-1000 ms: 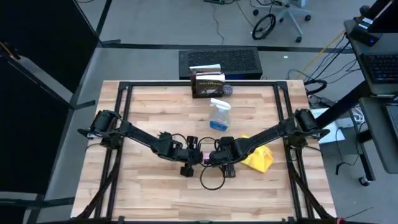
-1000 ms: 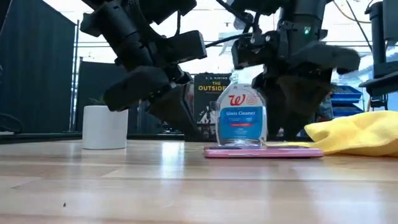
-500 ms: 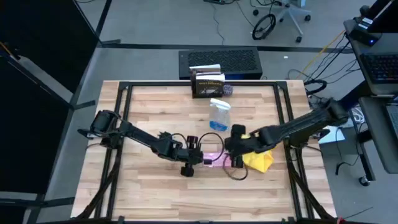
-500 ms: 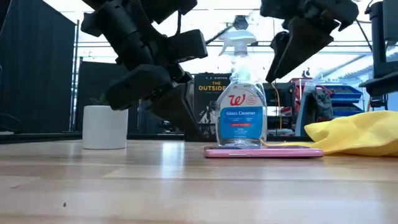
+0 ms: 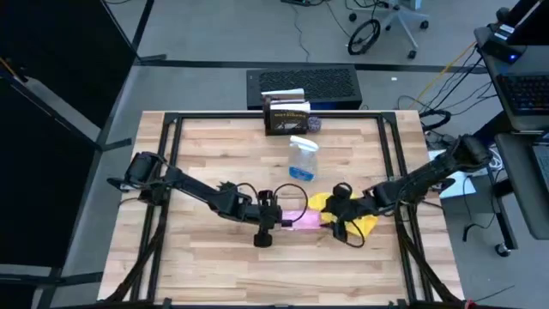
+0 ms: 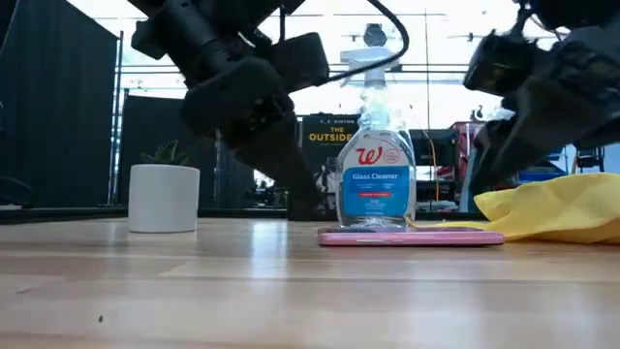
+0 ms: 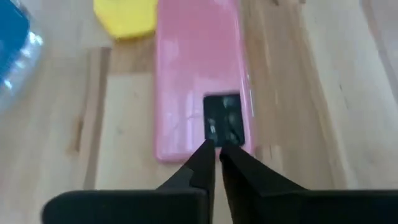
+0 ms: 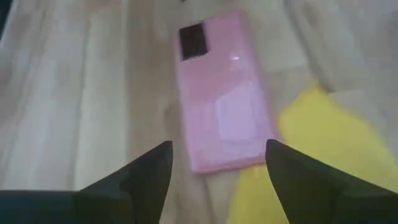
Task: Apply microfiber cloth
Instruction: Spray the back of the cellphone using the spray bottle
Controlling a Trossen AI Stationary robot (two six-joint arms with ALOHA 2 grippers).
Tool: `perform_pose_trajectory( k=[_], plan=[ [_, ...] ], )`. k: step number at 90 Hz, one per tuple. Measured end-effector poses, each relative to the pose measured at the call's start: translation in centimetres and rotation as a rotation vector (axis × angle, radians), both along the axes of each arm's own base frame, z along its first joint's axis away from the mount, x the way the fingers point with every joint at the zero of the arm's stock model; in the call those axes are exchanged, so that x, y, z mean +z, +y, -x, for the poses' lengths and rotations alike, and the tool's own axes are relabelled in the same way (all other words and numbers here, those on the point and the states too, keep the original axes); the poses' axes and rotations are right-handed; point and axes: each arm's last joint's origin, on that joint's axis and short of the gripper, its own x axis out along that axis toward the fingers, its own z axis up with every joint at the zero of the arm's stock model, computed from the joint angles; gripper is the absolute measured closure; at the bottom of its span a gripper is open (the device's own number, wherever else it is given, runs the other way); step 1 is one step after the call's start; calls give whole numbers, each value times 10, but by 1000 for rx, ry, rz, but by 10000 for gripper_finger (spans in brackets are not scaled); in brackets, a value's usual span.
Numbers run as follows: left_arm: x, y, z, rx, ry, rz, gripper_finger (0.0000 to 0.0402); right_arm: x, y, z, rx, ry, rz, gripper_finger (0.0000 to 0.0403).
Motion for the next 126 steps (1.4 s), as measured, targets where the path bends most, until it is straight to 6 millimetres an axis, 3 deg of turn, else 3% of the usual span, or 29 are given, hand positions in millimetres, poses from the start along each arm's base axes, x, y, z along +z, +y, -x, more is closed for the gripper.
perform_pose_trajectory(
  k=[27, 45, 67, 93, 126],
  plan=[
    [-16, -5, 0, -357, 48, -357, 271, -14, 3, -3, 74, 39, 95, 165],
    [-30, -5, -6, -457, 45, -521, 251, -29, 5, -9, 114, 65, 142, 165],
    [-37, -6, -12, -604, 31, -681, 267, -41, 6, -16, 130, 61, 177, 165],
    [-37, -5, -15, -652, -7, -734, 291, -41, 3, -19, 133, 42, 198, 165],
    [-36, -12, -14, -628, -13, -775, 362, -42, 1, -19, 123, 46, 204, 165]
  ],
)
